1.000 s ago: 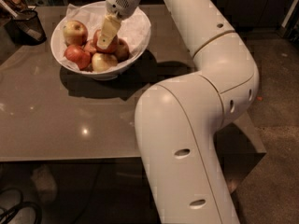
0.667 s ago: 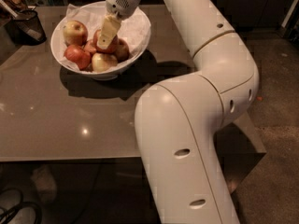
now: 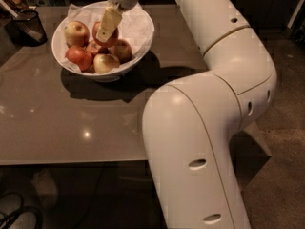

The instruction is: Pick apple from white bowl

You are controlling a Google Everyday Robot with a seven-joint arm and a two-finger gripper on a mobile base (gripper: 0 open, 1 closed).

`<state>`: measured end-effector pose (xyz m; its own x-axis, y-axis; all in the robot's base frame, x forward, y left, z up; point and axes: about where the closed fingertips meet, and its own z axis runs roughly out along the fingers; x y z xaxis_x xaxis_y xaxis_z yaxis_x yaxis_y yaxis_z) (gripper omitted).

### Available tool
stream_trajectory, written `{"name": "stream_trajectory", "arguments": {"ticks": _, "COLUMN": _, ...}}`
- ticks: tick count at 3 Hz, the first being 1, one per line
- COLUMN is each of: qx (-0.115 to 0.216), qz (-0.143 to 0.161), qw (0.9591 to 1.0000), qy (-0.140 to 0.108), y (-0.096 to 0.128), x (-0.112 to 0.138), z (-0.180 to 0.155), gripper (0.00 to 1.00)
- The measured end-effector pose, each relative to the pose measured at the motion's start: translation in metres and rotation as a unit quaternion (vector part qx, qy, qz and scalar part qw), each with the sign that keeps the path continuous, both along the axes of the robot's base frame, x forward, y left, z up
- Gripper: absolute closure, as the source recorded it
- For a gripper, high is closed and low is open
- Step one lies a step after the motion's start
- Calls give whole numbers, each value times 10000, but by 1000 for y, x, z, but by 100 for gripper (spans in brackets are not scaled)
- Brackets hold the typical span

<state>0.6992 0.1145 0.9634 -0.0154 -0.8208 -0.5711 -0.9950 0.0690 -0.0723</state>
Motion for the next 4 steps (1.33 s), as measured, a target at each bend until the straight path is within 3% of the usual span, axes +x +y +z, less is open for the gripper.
{"name": "stream_trajectory", "arguments": {"ticks": 2, "qx": 203, "qz": 304, "qw": 9985, "qy": -419, "y": -1, "x": -24, "z": 47, "gripper": 100}}
{"name": "stream_trajectory", "arguments": {"ticks": 4, "qx": 540, "qz": 1042, "qw": 9913, "qy": -595, "y": 10, "x": -64, "z": 81, "gripper": 100}}
